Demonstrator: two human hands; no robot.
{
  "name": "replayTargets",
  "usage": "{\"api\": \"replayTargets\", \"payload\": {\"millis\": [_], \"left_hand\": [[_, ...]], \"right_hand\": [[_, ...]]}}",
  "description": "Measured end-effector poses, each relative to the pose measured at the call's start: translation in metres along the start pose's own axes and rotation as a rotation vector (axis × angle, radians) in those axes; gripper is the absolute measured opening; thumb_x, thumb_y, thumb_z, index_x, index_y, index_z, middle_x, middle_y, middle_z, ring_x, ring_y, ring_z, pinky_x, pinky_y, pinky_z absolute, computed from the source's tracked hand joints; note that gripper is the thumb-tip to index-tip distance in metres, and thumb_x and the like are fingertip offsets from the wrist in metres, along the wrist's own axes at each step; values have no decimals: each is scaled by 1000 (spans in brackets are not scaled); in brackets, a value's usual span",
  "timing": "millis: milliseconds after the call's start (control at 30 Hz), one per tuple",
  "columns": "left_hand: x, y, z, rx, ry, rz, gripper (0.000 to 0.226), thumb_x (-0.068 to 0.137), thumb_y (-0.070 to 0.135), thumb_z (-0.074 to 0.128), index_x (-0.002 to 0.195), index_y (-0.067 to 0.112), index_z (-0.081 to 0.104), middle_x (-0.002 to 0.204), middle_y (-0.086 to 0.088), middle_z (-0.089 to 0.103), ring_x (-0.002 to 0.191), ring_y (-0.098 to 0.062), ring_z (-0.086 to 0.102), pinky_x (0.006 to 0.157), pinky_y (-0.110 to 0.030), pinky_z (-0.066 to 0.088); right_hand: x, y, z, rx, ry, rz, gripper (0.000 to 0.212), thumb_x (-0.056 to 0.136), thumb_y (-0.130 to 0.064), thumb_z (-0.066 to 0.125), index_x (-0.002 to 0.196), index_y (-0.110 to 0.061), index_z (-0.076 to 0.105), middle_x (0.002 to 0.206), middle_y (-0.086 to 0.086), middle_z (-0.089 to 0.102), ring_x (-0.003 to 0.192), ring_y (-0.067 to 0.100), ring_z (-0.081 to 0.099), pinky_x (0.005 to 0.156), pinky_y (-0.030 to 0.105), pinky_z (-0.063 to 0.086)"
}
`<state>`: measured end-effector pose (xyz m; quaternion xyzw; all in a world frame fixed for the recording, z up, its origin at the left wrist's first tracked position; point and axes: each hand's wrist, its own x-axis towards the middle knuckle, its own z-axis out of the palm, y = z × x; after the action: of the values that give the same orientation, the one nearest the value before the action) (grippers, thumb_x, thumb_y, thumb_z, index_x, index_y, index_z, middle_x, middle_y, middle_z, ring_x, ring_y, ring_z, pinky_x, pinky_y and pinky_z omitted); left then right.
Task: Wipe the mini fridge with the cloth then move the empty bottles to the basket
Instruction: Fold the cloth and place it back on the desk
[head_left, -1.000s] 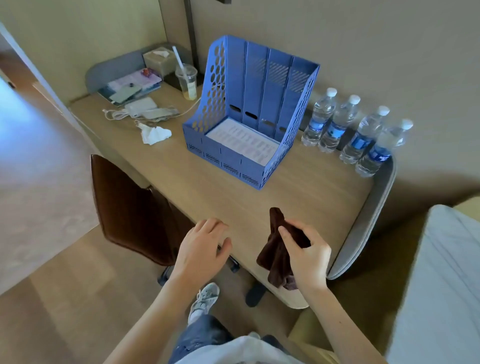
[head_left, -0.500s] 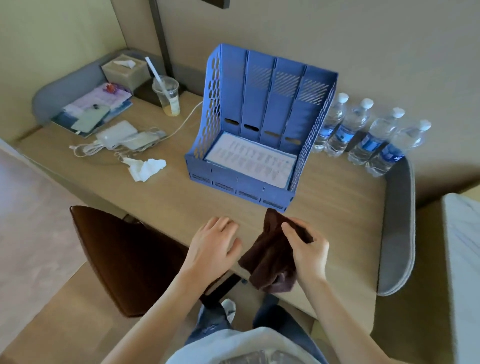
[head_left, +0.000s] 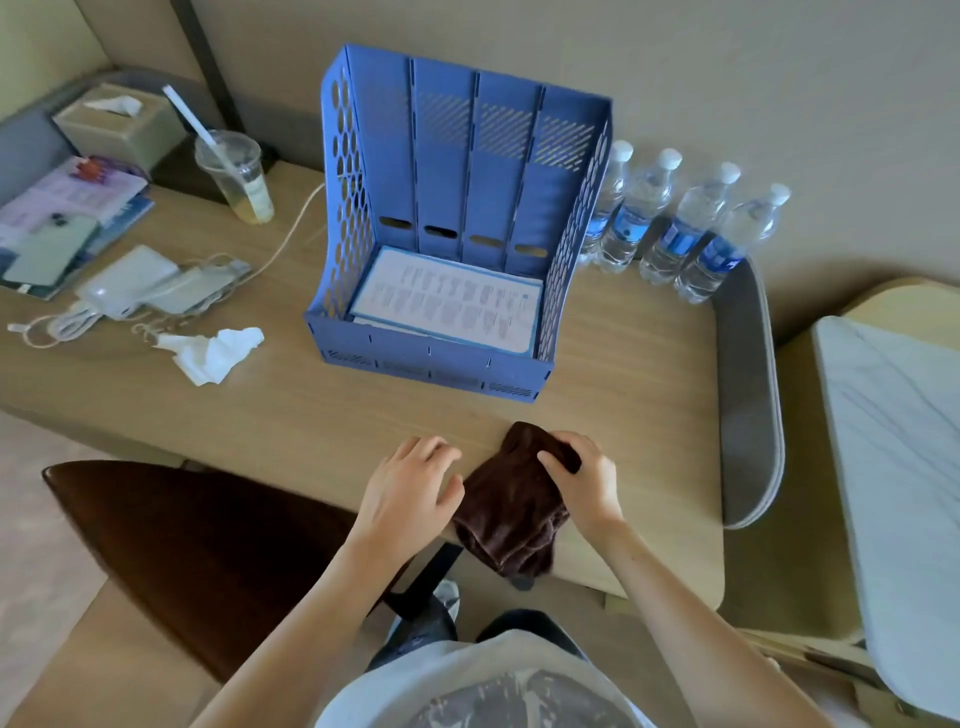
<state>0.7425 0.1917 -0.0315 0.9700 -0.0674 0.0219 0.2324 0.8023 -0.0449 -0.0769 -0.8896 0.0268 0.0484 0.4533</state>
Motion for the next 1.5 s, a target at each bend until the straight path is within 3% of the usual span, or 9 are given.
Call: {"api": "replayTargets", "payload": {"millis": [67,200,333,567,800,967,1133,1267,1500], "left_hand": [[3,1,8,-10,-47,14,26,90,23,63,114,13,68,113,2,64,102,-23,60,73,-34,50],[2,3,27,-23,-140,53,38,94,31,59,128,15,61,125,2,61,114,-22,57,88,-35,48],[-4,15,46,1,-210,112,50,92,37,62,135,12,57,135,-1,58,123,-22,55,99,-36,47],[-29,25,84,221,-254,139,76,86,55,64,140,3,52,148,-17,48,136,-31,47,111,-46,41],[-12,3,87,301,-243,196,79,82,53,70,143,8,49,152,-11,44,141,-30,40,116,-48,32],[30,-32,69,378,-364,302,75,94,50,55,156,24,22,164,5,13,153,-24,6,120,-49,-1],[59,-40,53,427,-386,321,71,98,27,55,157,29,15,166,7,8,153,-22,-4,120,-49,-7],[51,-24,61,409,-346,284,68,97,9,49,157,18,17,166,-1,9,153,-23,0,122,-47,-5],[19,-16,82,303,-298,176,67,104,47,32,157,11,14,165,-6,4,153,-22,0,123,-40,0]], "right_hand": [[-2,3,-6,-153,-22,-161,29,89,-11,72,118,-9,68,119,0,64,112,17,59,98,10,39],[1,3,-15,-411,-98,-530,44,91,-14,71,133,-8,62,142,9,55,136,26,47,114,36,37],[5,7,-16,-594,-411,-694,60,95,-38,64,149,-19,46,157,2,39,150,23,24,123,38,17],[14,35,-10,-847,-615,-647,80,95,-65,40,159,-33,4,166,-8,2,152,14,-11,121,31,-12],[2,39,9,-728,-411,-507,76,93,-68,35,158,-36,14,166,-9,13,152,11,-6,126,41,8],[-14,25,42,-650,-211,-254,73,96,-65,31,159,-33,12,166,-6,12,154,18,-1,124,38,2],[-20,4,71,-611,-96,-42,74,99,-59,35,160,-27,9,167,-1,9,154,25,0,124,40,1],[-20,10,63,-681,-112,-116,76,96,-61,36,160,-26,12,166,3,14,154,26,7,123,41,9],[-23,31,41,-731,-141,-254,73,95,-64,36,157,-28,26,164,1,23,153,21,16,123,44,21]]}}
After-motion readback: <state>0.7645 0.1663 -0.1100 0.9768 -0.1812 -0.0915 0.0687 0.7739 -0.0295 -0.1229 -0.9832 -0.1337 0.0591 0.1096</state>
